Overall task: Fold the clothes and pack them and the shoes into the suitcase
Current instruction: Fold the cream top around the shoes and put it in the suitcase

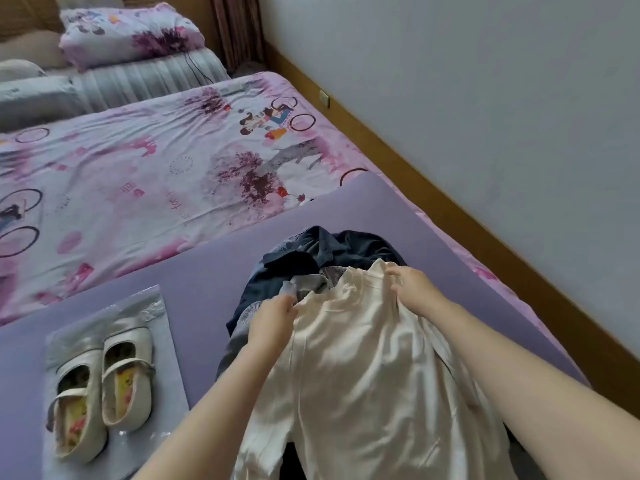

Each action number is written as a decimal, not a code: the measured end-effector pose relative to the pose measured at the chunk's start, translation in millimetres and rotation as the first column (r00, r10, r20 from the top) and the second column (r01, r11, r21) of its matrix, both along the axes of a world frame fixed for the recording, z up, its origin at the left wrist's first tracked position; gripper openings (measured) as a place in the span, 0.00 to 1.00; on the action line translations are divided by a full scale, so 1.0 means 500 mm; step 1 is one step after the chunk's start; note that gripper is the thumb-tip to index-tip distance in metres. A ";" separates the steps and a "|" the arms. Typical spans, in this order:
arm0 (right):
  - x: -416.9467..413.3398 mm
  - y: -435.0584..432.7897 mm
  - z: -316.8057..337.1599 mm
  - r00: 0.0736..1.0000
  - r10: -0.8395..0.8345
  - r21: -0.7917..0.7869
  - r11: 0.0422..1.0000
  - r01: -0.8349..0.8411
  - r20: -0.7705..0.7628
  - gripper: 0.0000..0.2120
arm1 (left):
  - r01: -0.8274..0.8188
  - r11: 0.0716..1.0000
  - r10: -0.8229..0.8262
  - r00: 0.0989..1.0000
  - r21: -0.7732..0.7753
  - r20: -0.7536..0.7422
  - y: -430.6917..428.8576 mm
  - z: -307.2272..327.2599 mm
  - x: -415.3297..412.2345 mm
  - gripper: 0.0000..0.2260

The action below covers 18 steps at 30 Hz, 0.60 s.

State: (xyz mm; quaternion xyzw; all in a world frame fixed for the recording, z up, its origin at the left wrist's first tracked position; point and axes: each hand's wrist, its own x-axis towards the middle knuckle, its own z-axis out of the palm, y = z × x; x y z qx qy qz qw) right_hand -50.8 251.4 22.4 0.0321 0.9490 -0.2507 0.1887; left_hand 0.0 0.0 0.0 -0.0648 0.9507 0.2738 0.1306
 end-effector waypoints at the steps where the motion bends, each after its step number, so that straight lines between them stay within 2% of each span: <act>1: -0.012 0.002 -0.018 1.000 -0.004 0.022 1.000 0.004 0.002 0.21 | 0.002 1.000 -0.002 1.000 -0.008 0.009 0.003 -0.018 -0.006 0.07; 5: -0.065 -0.007 -0.088 1.000 0.003 0.072 0.997 -0.005 0.024 0.20 | -0.090 0.995 0.087 0.994 0.034 0.064 0.009 -0.097 -0.018 0.10; 9: -0.102 -0.025 -0.154 1.000 -0.013 0.109 0.994 0.013 -0.006 0.20 | -0.200 0.980 0.199 0.979 -0.023 -0.041 0.011 -0.145 -0.030 0.12; 11: -0.113 -0.033 -0.174 0.998 0.022 0.191 0.981 -0.009 -0.063 0.18 | -0.168 0.982 0.161 0.983 -0.089 -0.083 0.008 -0.155 -0.044 0.11; 15: -0.124 -0.039 -0.205 0.995 0.025 0.279 0.960 0.005 -0.101 0.19 | -0.088 0.971 0.075 0.995 -0.223 -0.066 0.010 -0.158 -0.046 0.11; 18: -0.132 -0.037 -0.207 0.984 0.040 0.297 0.955 0.013 -0.171 0.11 | -0.179 0.983 0.172 0.975 -0.039 -0.143 0.010 -0.147 -0.032 0.08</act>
